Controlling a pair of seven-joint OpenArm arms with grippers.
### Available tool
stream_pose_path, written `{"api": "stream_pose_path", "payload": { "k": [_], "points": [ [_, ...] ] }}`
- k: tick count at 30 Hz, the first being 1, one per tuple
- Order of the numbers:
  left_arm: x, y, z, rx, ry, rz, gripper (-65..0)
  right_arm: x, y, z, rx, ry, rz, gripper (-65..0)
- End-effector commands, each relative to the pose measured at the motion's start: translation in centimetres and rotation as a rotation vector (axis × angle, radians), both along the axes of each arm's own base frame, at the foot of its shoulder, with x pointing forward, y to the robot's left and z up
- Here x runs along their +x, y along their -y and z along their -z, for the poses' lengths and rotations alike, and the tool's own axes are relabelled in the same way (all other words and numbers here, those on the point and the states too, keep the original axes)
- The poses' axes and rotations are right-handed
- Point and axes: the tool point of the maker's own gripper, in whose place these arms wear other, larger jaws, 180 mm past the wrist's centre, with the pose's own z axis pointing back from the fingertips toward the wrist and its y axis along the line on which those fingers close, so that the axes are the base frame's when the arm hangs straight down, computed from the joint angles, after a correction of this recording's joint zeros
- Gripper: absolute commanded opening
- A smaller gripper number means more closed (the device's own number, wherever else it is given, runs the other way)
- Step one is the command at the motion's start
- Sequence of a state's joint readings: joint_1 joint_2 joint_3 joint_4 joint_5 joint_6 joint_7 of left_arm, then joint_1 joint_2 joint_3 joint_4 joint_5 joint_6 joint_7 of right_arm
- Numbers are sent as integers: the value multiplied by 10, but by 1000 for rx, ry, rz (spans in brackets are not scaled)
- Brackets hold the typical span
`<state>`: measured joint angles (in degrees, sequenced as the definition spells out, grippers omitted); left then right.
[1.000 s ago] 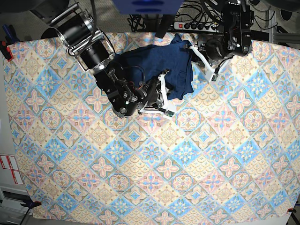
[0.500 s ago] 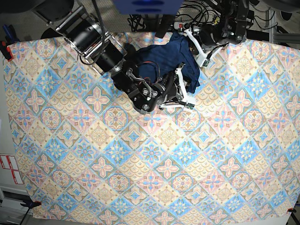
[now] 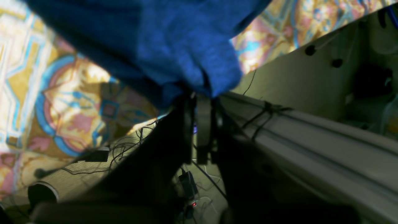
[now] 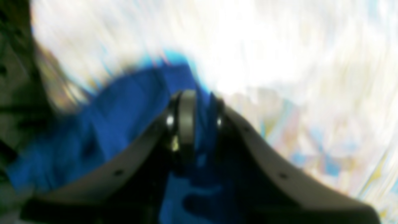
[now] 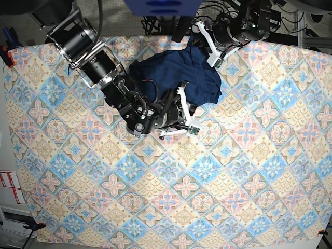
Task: Fold the T-shirt properly
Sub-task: 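Press and tuck the bundle edges with both grippers, then grasp the folded bundle's sides with both grippers and square it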
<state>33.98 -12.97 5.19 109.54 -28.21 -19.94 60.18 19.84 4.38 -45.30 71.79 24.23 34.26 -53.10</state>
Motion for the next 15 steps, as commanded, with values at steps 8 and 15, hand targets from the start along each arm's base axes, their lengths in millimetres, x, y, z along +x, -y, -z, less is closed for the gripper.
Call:
{"api": "stream_pose_path", "payload": {
  "k": [8,15],
  "points": [
    [10,32,-14,-75,44,49,-647,67,34,-12,77,-22,240,-569],
    [8,57,-25,-133,61,75,-647,74,56,13,-36,-3,253,-570]
  ]
}}
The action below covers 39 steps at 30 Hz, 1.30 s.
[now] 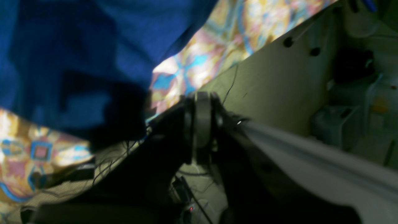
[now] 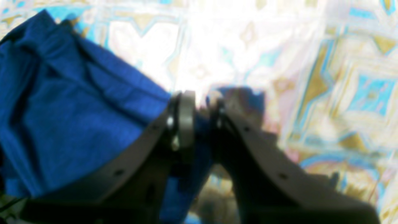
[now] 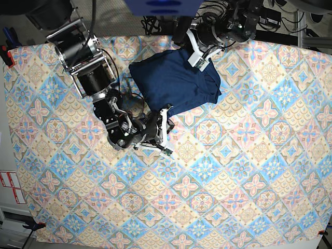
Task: Fold the T-shirt properly
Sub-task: 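Grasp the folded bundle's sides with both grippers and square it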
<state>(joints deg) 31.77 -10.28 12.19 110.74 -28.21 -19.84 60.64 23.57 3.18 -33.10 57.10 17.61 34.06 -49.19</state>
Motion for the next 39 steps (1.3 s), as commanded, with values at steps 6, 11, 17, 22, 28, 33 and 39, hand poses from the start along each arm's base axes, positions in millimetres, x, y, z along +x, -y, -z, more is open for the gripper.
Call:
{"api": "stream_pose_path", "payload": {
  "k": [6,11,17,22,28,33,39],
  "points": [
    [13,8,-25,-46,80,-3,-647,20,4,-12,-40,84,-18,-568],
    [20,-1,-5,-2,53,-8,-647,19,2,-12,-40,86,-24,-568],
    [24,-21,43,107,-41,-21,-647,9,10,7,-65,27,-13,-568],
    [31,-38,58,178,-47,-7,-647,-4,17,21,-86,-17,-9,-568],
    [47,-69,66,292,-12,22,-647,-26,52,42,-164,-78,0,-570],
    [81,-80,57,326,60,21,-647,-32,70,36,-182,-37,-6,-570],
    [123,-82,44,334,130,2,-647,-41,84,25,-240,-12,-35,-570]
  ]
}}
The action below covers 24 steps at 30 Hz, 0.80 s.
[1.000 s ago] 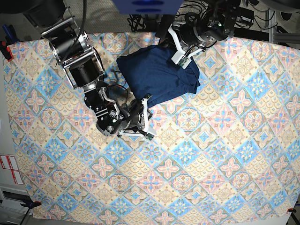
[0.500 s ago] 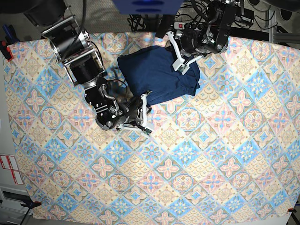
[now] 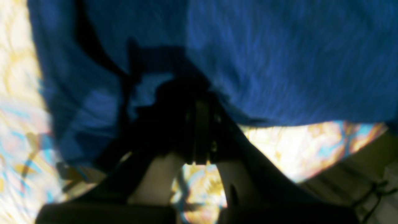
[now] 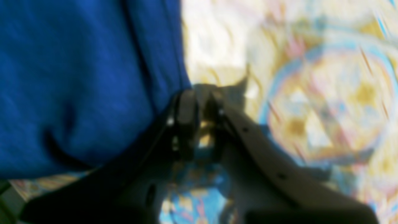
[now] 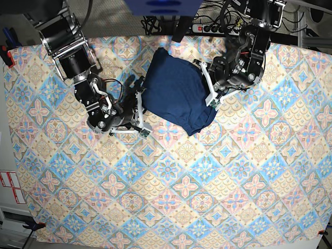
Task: Fold the T-shirt properly
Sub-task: 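Grasp the folded bundle's sides with both grippers and square it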
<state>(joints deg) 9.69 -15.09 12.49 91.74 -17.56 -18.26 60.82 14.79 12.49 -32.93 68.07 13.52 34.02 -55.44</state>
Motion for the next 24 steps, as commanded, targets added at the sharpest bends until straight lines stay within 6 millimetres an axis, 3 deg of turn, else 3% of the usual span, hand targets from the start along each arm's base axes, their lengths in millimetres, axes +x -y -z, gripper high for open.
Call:
{"api": "stream_pose_path", "payload": {
  "k": [1,8,15,19,24],
  "points": [
    [18,0,-7,-10,41,-9,-647,-1,-1,-5,-10,12,-18,-570],
    [62,2,-8,-16,62,-41,-647,-23,5,-24,5,38,-55,-570],
    [96,9,-28,-39,129,-50,-648,-33,-4,-38,133,-6,-37,-571],
    [103,15,-49,-59,187,-38,-648,-32,-2,-40,138,-2,-34,-572],
    [78,27,-67,-84,231,-2,-648,-31,-2,-40,140,0,-31,-572]
  ]
}}
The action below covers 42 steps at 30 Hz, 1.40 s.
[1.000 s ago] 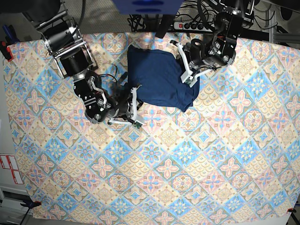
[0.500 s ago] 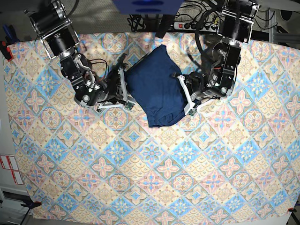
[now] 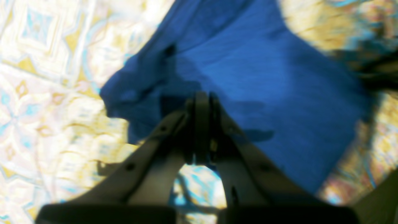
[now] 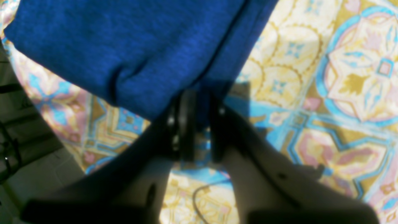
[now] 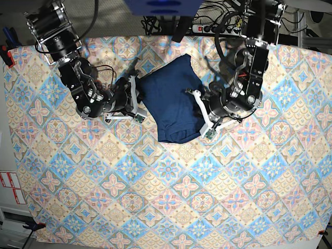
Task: Fold the T-shirt properly
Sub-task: 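Grasp the folded bundle's sides with both grippers and square it, then release the left gripper and press the bundle's corner with the right gripper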
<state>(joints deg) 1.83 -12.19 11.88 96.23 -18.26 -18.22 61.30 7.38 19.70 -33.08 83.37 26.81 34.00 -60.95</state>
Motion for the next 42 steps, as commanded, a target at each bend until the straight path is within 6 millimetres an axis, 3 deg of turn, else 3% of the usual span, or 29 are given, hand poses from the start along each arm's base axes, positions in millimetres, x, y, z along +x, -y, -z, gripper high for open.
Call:
{"api": "stream_pose_path", "payload": {
  "k": [1,5,10,13,17,20,26,31,37,40,42],
  "points": [
    [2,1,-6,-11,22,-1,-648,12,-2,-11,24,39,1,-572],
    [6,2,-4,-26,43,-13,-648,19,4,-13,24,47,31,-572],
    [30,-3,0,-32,52,-38,-648,21,6,-15,28,53,41,-572],
    [42,5,-1,-47,54,-44,-648,20,6,-14,28,50,41,-572],
    [56,-1,15,-44,21,-73,-648,19,5,-14,30,48,41,-572],
    [63,-3,15,-67,57,-101,-648,19,5,-14,30,48,41,-572],
    [72,-66,14,-78,66,-335,-648,12,5,-10,30,32,41,-572],
    [59,-113,38,-46,-4,-451,-648,11,5,-10,30,30,41,-572],
    [44,-113,50,-53,-43,-459,-648,14,0,-18,45,60,28,-572],
    [34,-110,37,-49,3,-438,-648,23,-14,-44,82,139,-7,-572],
    [28,-102,17,-54,66,-412,-648,27,-20,-57,99,182,-23,-572]
  ]
}}
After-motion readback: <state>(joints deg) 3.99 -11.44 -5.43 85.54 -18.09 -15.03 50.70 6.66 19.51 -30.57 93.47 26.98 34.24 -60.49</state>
